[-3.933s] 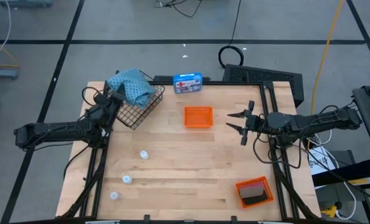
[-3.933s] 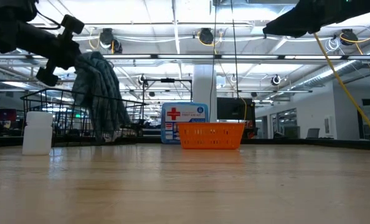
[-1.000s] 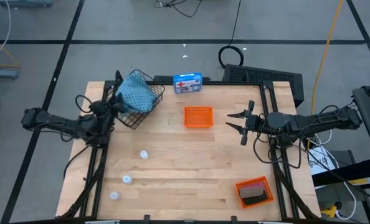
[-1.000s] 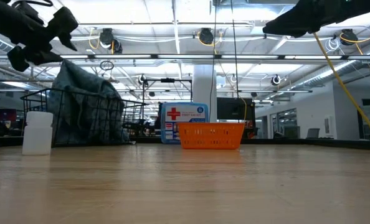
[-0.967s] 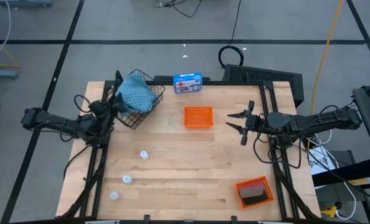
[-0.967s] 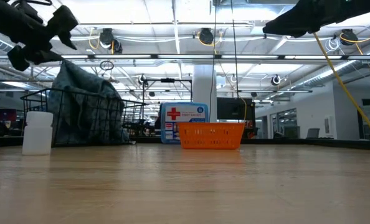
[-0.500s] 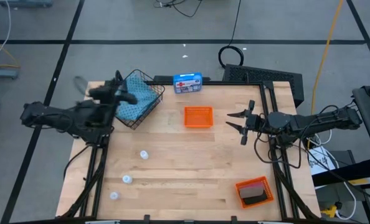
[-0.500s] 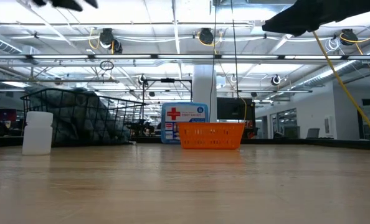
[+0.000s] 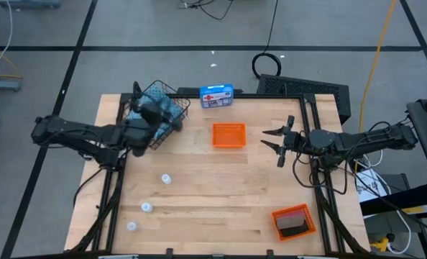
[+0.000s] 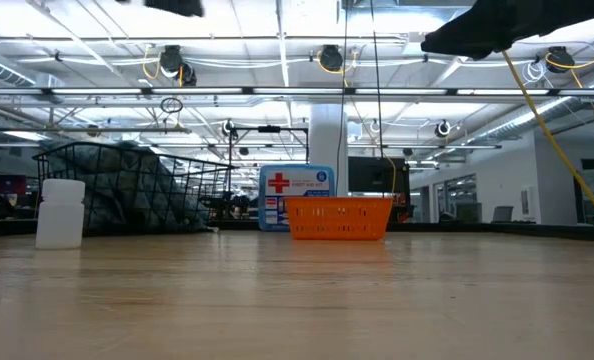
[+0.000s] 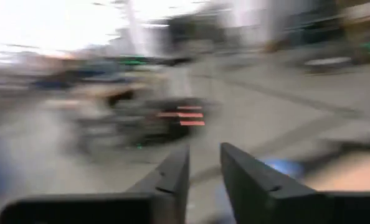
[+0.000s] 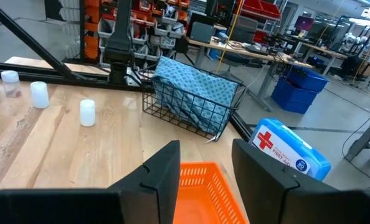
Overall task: Pick & place medical supplies in basket/bin
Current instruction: Put the blue patient gown into the black wire basket
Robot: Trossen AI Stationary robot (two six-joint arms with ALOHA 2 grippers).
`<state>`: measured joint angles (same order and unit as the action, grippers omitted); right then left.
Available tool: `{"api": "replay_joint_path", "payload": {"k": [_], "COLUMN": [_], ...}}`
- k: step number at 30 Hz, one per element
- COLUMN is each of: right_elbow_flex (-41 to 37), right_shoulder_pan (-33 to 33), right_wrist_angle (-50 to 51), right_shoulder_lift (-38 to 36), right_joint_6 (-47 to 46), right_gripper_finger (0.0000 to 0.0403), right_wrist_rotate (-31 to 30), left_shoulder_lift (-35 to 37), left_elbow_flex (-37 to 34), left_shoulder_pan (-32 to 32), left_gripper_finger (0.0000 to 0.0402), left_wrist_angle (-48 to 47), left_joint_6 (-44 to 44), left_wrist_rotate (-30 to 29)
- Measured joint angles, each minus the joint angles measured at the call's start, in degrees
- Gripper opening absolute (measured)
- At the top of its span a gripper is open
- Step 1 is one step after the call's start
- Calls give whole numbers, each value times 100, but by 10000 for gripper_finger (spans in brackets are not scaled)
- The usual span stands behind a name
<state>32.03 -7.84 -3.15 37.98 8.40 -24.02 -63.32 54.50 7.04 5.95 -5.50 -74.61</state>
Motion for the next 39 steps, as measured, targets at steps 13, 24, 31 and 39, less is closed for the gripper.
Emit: {"api": "replay_joint_path", "payload": {"k": [13,24,31,39], "right_elbow_flex": [0,0,0,0], "right_shoulder_pan": [0,2,2,2], "right_wrist_angle": [18,8,1,-2], "right_shoulder_lift": [0,52,59,59], "right_joint_6": [0,17,17,17], "right_gripper_finger": [134,134,134,134], "right_wrist_rotate": [3,-30,-32,-41], "left_shoulder_lift": [149,-359,-374,175], "left_elbow_flex": [317,-1271,-1839,-1073], "left_shoulder_pan": [-2165,-3318,-3794,-3878], "left_gripper_finger": [4,10,6,8], "left_wrist_angle": [-4785,-5210,-4463,-5030], "left_joint_6": [3764,4331,4100,3776], "left_wrist_rotate": [4252,5876,6120,5897]}}
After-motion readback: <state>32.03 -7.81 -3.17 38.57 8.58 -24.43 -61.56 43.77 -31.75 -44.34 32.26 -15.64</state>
